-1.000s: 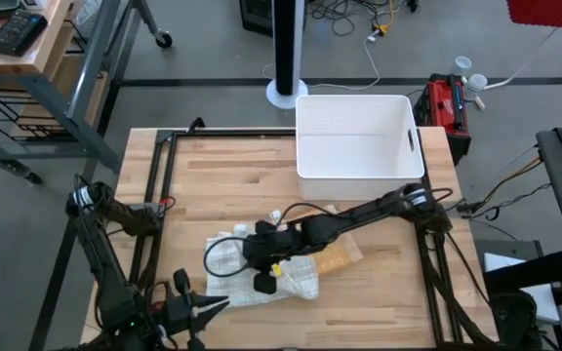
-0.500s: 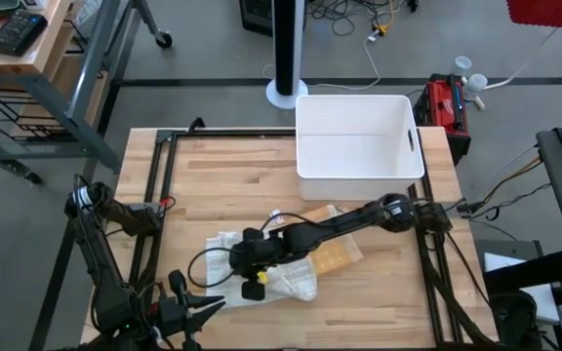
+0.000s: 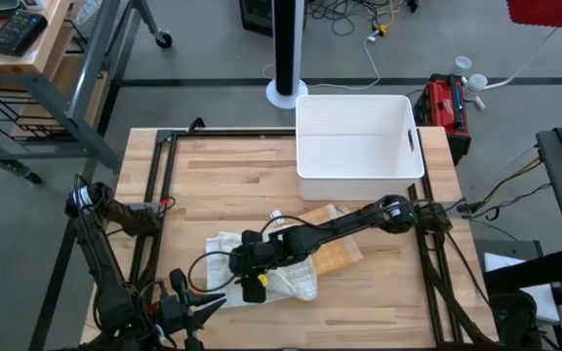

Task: Fold towel
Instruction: Fold the white checkered towel

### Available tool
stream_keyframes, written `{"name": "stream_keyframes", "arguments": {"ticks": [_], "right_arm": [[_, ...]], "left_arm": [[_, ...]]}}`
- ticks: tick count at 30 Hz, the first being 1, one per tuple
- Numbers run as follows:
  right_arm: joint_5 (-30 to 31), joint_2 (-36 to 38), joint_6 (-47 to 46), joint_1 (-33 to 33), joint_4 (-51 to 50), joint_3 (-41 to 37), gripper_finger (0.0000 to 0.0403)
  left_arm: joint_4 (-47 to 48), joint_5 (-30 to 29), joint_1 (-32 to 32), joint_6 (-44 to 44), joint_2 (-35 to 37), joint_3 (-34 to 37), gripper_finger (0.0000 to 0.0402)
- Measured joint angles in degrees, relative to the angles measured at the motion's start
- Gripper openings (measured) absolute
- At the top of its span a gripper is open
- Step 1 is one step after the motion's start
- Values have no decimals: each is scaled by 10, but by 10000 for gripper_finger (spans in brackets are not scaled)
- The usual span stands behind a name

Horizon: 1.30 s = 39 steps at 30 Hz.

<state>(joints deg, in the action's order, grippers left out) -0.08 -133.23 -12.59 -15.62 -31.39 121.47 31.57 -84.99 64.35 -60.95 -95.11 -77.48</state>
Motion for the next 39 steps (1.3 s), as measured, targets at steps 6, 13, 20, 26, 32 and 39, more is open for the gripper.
{"name": "stream_keyframes", "arguments": {"ticks": [6,13,20,26,32,39], "right_arm": [[-19,0,55,-3,3,0,251],[-41,5,126,-19,-15,0,258],[-39,40,131,-6,-119,0,244],[-29,52,159,-6,-218,-24,228],[-32,83,162,-10,-236,-109,217],[-34,168,145,-8,-216,-240,222]], "left_arm": [[0,0,-2,-37,0,15,36],[-1,-1,-2,-86,0,39,36],[-4,63,-27,-147,0,69,36],[-4,256,-96,-163,-1,107,36],[-8,383,-137,-38,-1,119,36],[19,420,-171,74,-1,110,66]]}}
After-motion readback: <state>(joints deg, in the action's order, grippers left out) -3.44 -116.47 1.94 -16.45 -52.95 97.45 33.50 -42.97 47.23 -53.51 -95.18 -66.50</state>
